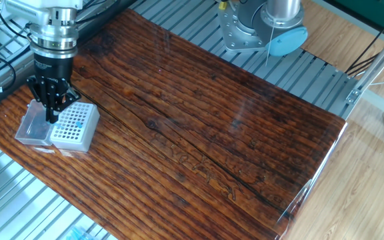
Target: Insert a medium pipette tip into the holder for medium pipette tips
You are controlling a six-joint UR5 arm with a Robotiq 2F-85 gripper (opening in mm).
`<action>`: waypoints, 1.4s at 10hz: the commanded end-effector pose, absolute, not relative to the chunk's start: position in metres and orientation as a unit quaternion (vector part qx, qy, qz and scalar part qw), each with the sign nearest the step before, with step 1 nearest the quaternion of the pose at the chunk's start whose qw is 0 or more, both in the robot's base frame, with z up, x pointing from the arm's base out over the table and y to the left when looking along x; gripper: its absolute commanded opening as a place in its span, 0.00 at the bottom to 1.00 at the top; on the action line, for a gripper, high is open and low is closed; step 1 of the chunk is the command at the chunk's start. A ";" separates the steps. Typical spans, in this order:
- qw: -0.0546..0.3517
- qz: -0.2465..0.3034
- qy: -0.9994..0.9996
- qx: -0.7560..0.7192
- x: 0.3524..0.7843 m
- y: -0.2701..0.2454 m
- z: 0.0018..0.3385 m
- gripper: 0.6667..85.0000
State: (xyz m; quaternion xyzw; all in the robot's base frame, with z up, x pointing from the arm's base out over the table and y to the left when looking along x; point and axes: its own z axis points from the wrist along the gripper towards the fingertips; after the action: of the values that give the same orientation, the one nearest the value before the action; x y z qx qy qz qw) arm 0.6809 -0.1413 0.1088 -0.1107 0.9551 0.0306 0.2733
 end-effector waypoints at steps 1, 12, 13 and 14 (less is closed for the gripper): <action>0.275 0.035 0.955 -0.106 0.682 -0.142 0.109 0.06; 0.270 0.033 0.955 -0.115 0.680 -0.142 0.101 0.16; 0.269 0.035 0.955 -0.118 0.679 -0.141 0.101 0.18; 0.268 0.035 0.955 -0.120 0.678 -0.141 0.101 0.21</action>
State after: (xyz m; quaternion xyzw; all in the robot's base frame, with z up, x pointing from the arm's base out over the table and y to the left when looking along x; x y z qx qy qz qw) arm 0.6786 -0.1410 0.0994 -0.1195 0.9557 0.0308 0.2673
